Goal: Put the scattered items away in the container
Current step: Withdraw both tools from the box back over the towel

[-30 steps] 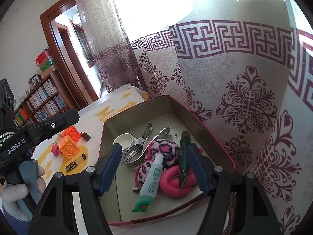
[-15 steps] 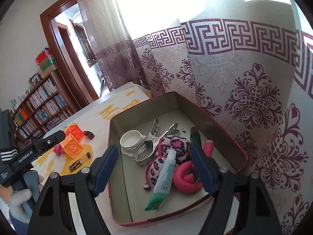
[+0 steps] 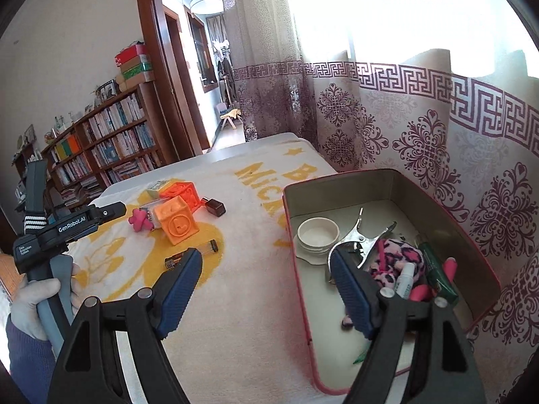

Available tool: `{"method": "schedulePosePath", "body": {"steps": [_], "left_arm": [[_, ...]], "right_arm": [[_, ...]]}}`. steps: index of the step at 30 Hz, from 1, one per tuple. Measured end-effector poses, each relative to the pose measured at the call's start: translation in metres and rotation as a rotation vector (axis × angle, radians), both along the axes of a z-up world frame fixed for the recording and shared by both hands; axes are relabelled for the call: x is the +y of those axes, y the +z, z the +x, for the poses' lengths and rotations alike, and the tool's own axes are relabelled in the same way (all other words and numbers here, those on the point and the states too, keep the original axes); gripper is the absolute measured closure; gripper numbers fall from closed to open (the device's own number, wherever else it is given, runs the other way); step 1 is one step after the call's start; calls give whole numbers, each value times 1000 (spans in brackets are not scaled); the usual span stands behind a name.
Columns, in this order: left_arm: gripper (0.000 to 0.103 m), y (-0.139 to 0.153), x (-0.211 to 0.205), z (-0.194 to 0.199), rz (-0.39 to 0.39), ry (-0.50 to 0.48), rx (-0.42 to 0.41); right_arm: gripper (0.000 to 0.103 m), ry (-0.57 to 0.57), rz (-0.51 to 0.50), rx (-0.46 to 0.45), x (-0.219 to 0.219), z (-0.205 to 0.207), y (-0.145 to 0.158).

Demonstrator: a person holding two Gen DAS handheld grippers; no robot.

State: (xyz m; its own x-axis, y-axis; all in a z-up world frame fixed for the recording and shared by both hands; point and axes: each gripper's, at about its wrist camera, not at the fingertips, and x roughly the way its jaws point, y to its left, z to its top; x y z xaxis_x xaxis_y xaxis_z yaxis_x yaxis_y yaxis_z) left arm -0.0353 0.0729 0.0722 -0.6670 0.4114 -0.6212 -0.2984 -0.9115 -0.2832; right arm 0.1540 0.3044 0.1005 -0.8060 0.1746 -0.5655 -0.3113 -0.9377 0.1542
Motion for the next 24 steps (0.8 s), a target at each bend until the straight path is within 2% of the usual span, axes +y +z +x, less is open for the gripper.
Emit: {"method": "schedulePosePath", "body": {"steps": [5,9,11,15,24], "left_arm": [[1,-12,-12,-6,20,26,-23],[1,-26,-13,-10,20,33,-59],[1,-31,-14,-12,27,37,-81],[1,-32,-16,-9,29,46,-74],[1,-38,-20,-11,35,64,-100]], "right_arm": [[17,173,52,-48,-37,-37,-11],[17,274,23,-131,-50,-74,-30],[17,292,4,-174,-51,-92,-41],[17,317,-5,-259,-52,-123,-59],[17,368,95,-349,-60,-155,-78]]}}
